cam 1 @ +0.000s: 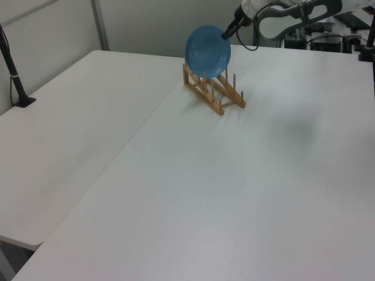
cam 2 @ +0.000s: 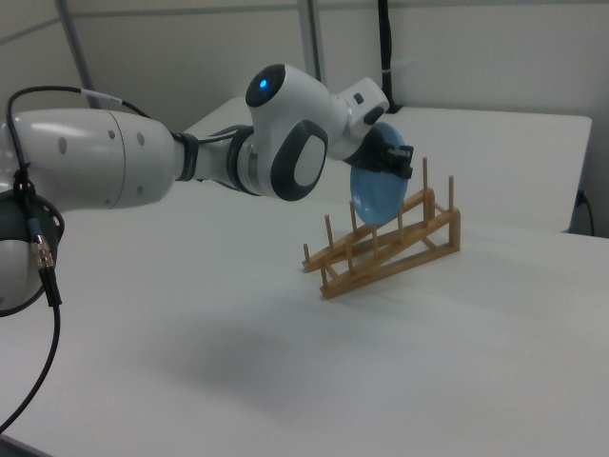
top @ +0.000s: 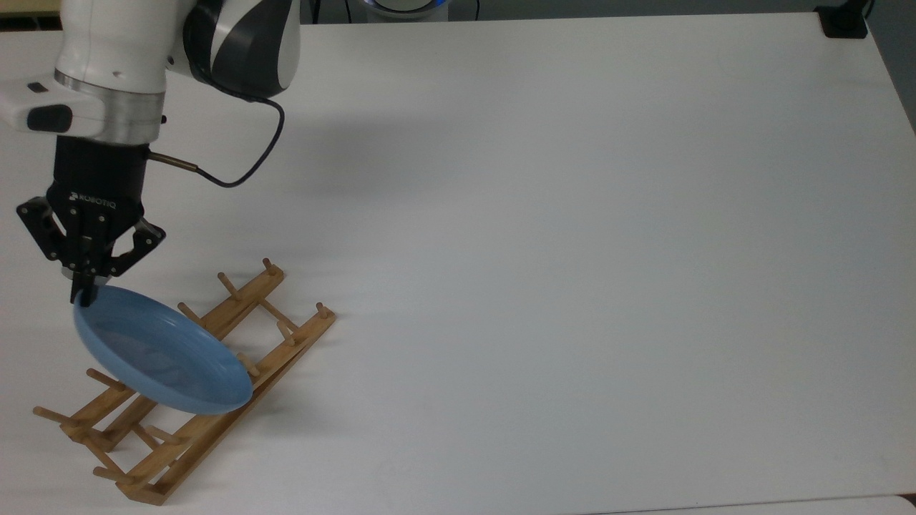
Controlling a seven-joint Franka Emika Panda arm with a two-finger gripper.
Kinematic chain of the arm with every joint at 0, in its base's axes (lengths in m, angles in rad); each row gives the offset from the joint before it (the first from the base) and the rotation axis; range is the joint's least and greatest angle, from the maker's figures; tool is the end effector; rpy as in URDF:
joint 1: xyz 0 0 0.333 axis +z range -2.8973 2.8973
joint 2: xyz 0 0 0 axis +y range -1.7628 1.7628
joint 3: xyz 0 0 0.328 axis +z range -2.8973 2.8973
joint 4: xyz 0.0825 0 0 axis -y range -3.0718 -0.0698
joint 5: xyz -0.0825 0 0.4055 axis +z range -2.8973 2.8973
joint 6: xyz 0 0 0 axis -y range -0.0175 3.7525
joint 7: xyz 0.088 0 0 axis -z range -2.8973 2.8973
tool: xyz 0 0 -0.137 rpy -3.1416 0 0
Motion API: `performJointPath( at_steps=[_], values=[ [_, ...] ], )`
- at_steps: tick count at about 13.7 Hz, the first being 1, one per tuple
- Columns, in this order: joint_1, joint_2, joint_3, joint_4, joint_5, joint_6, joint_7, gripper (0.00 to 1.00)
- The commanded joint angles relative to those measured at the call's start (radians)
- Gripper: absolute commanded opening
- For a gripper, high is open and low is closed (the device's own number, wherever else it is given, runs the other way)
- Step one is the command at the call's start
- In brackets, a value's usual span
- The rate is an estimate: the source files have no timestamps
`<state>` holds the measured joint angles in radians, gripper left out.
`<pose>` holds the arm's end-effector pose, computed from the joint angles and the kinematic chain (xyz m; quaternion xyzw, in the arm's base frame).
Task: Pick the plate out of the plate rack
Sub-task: 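Lift the blue plate up and out of the rack slots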
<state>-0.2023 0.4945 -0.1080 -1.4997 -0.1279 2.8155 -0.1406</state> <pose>0.7603 -0.2208 0.4635 0.9148 -0.0142 0.3742 0.1513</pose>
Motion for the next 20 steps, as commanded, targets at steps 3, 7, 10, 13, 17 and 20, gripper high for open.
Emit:
performJointPath(
  at_steps=[3, 7, 10, 13, 17, 20],
  values=[
    [0.004, -0.085, -0.006, -0.027, -0.010, 0.019, -0.002, 0.00],
    [0.015, -0.131, 0.008, -0.027, 0.014, 0.006, 0.169, 0.00],
    [0.049, -0.136, 0.008, -0.028, 0.013, -0.034, 0.297, 0.00],
    [0.066, -0.154, 0.010, -0.028, 0.014, -0.184, 0.299, 0.00],
    [0.064, -0.185, 0.057, -0.030, 0.023, -0.436, 0.265, 0.00],
    [0.064, -0.234, 0.070, -0.033, 0.144, -0.675, 0.114, 0.00]
  ],
)
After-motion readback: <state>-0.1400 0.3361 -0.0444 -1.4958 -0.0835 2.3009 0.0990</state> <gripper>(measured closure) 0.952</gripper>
